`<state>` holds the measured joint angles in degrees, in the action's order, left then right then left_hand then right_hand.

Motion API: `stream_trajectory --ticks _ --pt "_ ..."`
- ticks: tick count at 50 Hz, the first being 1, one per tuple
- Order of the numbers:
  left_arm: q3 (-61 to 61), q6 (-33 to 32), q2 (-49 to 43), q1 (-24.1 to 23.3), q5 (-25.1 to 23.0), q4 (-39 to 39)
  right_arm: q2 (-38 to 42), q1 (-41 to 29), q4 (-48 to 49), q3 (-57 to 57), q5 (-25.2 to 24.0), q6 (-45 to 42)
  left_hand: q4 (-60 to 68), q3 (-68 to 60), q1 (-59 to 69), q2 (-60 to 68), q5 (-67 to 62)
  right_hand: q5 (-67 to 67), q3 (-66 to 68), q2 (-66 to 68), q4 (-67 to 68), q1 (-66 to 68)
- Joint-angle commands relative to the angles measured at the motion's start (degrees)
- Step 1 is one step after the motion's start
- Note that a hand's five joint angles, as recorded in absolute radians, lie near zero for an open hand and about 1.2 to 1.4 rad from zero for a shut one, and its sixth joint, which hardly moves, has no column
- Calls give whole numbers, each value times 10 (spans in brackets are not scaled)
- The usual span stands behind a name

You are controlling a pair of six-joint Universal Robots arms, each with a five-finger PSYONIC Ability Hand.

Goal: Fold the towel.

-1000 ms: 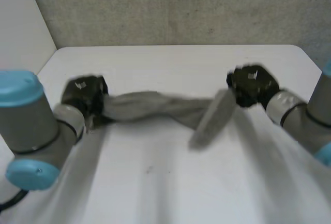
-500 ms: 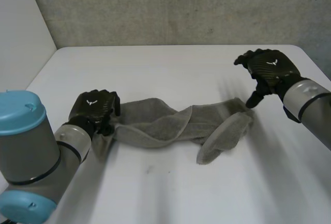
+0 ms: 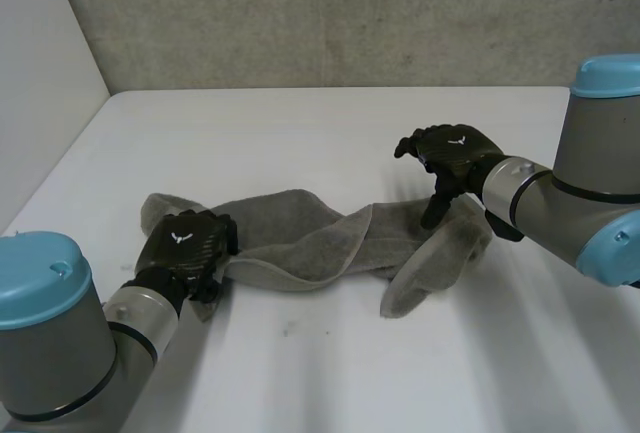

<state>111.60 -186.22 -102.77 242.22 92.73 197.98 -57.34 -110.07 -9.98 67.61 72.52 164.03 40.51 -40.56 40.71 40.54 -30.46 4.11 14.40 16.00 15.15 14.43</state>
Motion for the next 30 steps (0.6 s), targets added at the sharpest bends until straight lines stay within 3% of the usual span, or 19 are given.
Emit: stream_trajectory --ticks 1,7,20,30 --pt "2 -9 -20 0 -1 52 13 0 3 10 -4 -24 393 -393 391 393 -394 -7 -10 -26 -17 -10" --pt "7 -27 -12 0 -4 78 38 0 2 -6 -13 -57 395 -394 393 395 -395 -7 -10 -26 -17 -10" --pt "5 -65 219 -1 -37 72 133 1 -3 -138 -93 -57 395 -394 393 395 -395 14 11 -5 3 10" --pt "10 -67 268 0 -42 43 202 -15 -3 -165 -108 -54 395 -394 393 395 -395 30 27 11 20 27"
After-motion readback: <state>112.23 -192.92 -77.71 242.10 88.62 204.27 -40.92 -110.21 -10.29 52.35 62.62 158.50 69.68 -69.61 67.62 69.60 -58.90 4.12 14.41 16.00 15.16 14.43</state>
